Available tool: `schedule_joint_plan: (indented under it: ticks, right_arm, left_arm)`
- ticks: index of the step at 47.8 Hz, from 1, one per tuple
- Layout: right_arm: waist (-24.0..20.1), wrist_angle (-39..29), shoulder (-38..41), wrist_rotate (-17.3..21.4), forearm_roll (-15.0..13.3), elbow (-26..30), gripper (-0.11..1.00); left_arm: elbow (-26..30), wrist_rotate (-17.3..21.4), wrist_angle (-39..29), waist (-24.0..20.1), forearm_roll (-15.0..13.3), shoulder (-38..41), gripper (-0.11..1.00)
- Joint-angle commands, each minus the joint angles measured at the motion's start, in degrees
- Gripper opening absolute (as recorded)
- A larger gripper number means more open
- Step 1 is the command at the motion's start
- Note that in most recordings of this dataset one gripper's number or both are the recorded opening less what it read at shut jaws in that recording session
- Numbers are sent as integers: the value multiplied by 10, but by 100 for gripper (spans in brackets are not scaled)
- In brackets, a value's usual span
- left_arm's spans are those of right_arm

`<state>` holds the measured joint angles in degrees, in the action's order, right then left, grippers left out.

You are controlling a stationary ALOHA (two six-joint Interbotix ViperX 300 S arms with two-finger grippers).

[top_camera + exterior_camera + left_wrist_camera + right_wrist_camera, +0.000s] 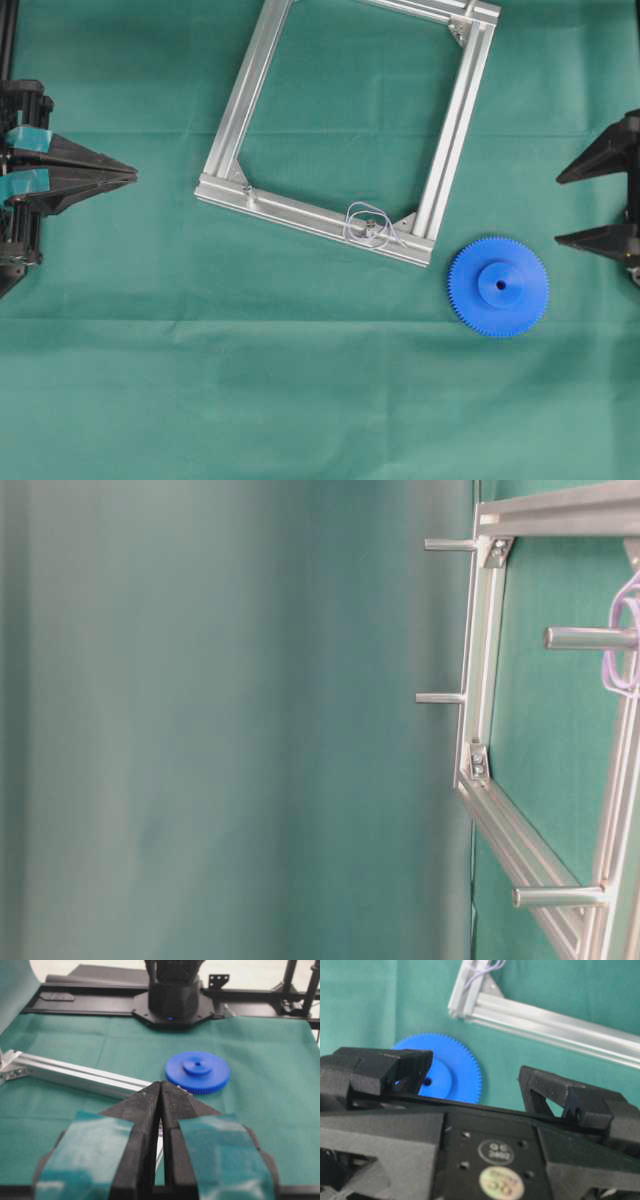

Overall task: Find the location of the shaft and insert the gear.
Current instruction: 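Lower the right gripper over the blue gear hub and close on it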

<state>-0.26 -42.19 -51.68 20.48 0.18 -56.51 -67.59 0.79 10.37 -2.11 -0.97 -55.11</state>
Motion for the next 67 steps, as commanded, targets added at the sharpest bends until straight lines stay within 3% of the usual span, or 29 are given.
schedule_joint_plan:
  ticks: [1, 10, 18, 33, 67]
  right_arm:
    - [-24, -1, 15, 13, 4, 15, 92]
    - [-81, -1, 62, 66, 3, 19, 92]
    - [-112, -1, 110, 87, -15, 33, 92]
    - [-113, 18, 192, 112, -46, 29, 92]
    - [-132, 133, 316, 136, -45, -6, 92]
  left_arm:
    - [14, 0, 4, -2, -1, 5, 1]
    - [14, 0, 4, -2, -1, 5, 1]
    - [14, 0, 4, -2, -1, 5, 1]
    - [14, -1, 4, -2, -1, 6, 1]
    - [13, -1, 2, -2, -1, 5, 1]
